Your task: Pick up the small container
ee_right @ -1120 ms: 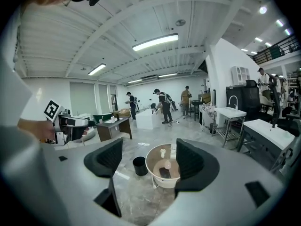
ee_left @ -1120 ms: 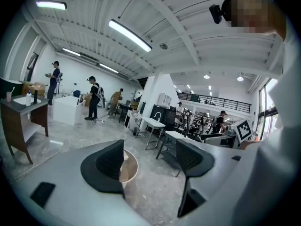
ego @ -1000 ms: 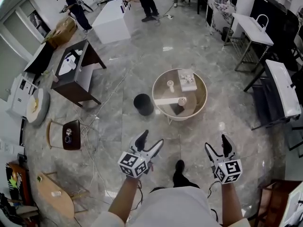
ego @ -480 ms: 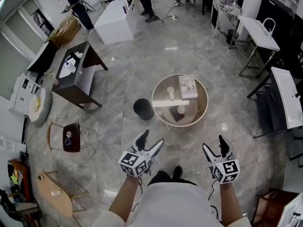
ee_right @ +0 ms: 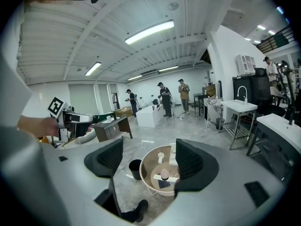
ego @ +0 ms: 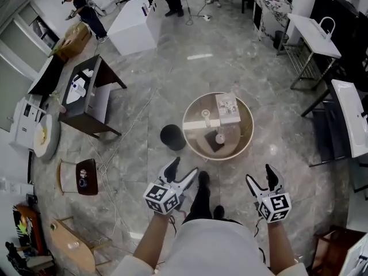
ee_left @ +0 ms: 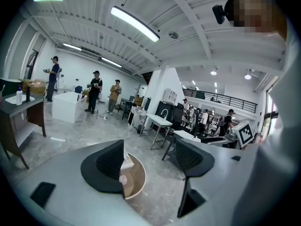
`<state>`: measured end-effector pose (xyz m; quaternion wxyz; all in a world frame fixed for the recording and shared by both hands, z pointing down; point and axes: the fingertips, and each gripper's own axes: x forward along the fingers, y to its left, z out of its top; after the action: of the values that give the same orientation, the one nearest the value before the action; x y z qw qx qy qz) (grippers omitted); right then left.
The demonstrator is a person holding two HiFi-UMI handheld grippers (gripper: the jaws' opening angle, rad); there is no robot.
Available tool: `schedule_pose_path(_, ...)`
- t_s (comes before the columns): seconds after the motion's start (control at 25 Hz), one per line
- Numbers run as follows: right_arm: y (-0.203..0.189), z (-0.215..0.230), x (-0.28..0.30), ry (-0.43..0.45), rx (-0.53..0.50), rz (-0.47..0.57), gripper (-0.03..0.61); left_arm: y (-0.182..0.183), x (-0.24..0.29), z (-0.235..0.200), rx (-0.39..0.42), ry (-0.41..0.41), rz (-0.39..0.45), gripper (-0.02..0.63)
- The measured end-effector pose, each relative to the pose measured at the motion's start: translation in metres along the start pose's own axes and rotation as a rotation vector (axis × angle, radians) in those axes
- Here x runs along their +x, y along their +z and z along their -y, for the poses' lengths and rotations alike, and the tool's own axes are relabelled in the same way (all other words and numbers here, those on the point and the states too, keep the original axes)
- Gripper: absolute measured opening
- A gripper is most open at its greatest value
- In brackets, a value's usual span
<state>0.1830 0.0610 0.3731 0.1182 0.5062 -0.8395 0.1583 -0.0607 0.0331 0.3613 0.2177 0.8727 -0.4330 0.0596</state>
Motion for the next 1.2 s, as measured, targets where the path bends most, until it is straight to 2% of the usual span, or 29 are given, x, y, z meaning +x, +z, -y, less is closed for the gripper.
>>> schedule_pose_path(0.16,0.014,0.016,0.038,-0.028,0.008,0.001,0.363,0.021,0.037,-0.034,-0.001,-0.031,0.000,0.351)
schedule_pose_path(0.72,0.056,0.045,0.186,-0.098,0.051,-0.046,0.360,0.077,0.159,-0.148,0.047,-0.160,-0.101,0.351)
schedule_pose_path(1.0,0.058,0.063,0.230,-0.134,0.093,-0.075,0.353,0.075,0.203,-0.179,0.035,-0.224,-0.147,0.351)
schedule_pose_path(1.2,0.054,0.065,0.251,-0.135,0.096,-0.108,0.351,0.068,0.221,-0.195,0.014,-0.236,-0.169,0.351)
